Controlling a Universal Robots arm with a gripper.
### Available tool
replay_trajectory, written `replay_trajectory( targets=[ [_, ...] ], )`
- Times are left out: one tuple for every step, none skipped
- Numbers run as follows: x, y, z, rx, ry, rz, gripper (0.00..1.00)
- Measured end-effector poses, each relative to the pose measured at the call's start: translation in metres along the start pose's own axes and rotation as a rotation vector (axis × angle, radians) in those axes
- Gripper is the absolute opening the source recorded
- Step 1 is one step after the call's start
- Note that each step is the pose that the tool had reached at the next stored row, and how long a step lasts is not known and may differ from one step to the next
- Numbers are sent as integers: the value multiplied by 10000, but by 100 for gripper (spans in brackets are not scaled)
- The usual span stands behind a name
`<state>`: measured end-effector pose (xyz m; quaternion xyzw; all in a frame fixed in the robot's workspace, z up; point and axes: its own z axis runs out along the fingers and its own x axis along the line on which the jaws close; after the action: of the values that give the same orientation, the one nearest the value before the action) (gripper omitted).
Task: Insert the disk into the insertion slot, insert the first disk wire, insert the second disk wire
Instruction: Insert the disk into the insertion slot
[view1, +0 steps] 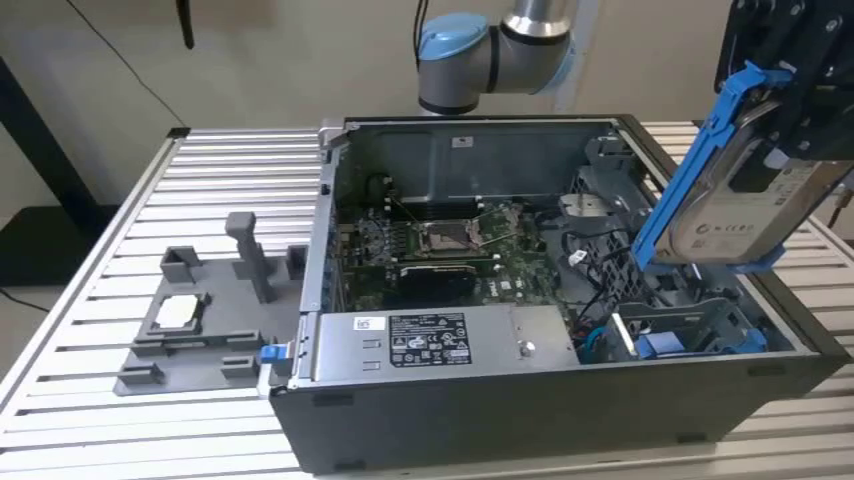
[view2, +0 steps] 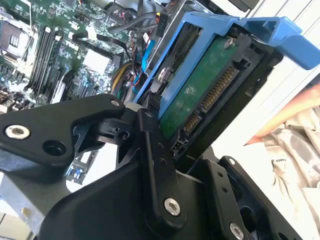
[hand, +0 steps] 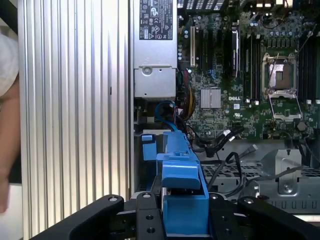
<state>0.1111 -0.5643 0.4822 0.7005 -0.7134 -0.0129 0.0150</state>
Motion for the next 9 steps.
replay_trajectory(
  targets=[
    [1,0,3,0,0,0,33],
    [1,-1,9,0,0,0,33],
    [2,-1,18,0,1,-1,33],
    [3,-2,30,0,0,-1,33],
    [4,-2,42,0,-1,-1,33],
    [8,-3,56,0,-3,-1,33],
    [12,-4,67,0,-2,-1,33],
    [18,-5,79,0,-1,0,33],
    [24,-8,92,0,-1,-1,33]
  ],
)
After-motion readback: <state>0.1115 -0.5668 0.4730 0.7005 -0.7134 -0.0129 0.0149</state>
